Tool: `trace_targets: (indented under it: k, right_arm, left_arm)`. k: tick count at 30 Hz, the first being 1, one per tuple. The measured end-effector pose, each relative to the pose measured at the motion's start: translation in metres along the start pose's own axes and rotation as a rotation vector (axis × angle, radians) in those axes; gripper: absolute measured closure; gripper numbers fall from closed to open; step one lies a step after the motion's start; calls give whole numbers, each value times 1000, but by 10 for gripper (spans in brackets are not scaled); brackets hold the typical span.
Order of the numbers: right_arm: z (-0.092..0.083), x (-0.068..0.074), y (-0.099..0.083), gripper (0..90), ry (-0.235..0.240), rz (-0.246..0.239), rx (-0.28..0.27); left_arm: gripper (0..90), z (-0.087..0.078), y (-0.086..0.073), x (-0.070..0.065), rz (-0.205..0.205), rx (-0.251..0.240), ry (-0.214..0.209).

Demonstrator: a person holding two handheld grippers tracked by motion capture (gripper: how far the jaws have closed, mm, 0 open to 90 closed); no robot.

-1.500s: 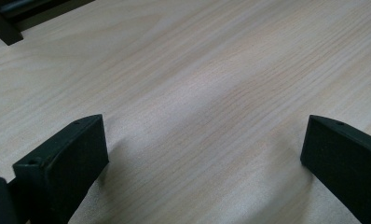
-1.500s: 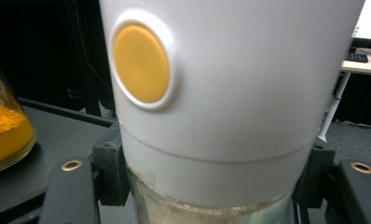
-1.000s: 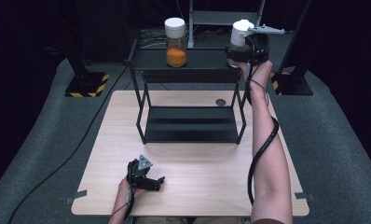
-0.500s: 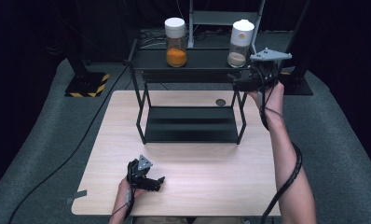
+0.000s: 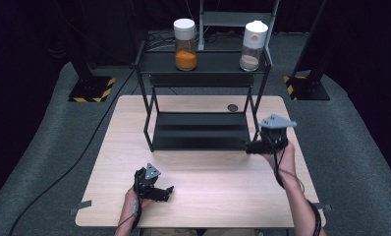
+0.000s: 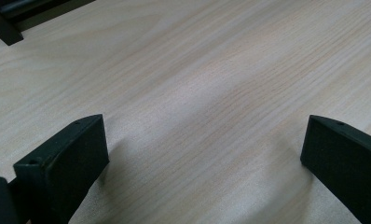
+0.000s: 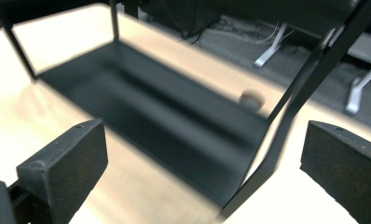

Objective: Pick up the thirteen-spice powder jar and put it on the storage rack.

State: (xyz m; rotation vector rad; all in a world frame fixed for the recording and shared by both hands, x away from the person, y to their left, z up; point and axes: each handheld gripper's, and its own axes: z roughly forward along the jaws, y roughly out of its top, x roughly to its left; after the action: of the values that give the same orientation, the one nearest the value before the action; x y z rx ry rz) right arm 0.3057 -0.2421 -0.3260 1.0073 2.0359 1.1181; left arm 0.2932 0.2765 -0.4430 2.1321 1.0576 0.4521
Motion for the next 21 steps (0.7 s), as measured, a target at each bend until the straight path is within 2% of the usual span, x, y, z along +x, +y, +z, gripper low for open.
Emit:
trace_targets:
  k: [3, 4, 5, 6, 9, 12, 16, 21]
  right_arm:
    - [9, 7, -38, 0, 25, 45, 37]
    - [15, 13, -59, 0, 33, 69, 69]
    - [17, 15, -68, 0, 36, 76, 88]
    - [17, 15, -68, 0, 36, 76, 88]
    - [21, 21, -90, 0, 39, 97, 129]
    - [22, 26, -102, 0, 40, 102, 164]
    - [23, 31, -110, 0, 53, 80, 188]
    - [24, 34, -116, 0, 52, 84, 188]
  left_arm:
    - [3, 0, 0, 0, 0, 0, 0]
    - [3, 0, 0, 0, 2, 1, 0]
    - [4, 0, 0, 0, -1, -1, 0]
    - [4, 0, 0, 0, 2, 1, 0]
    - [3, 0, 0, 0, 0, 0, 0]
    - [3, 0, 0, 0, 0, 0, 0]
    - [4, 0, 0, 0, 1, 0, -1]
    - [4, 0, 0, 0, 1, 0, -1]
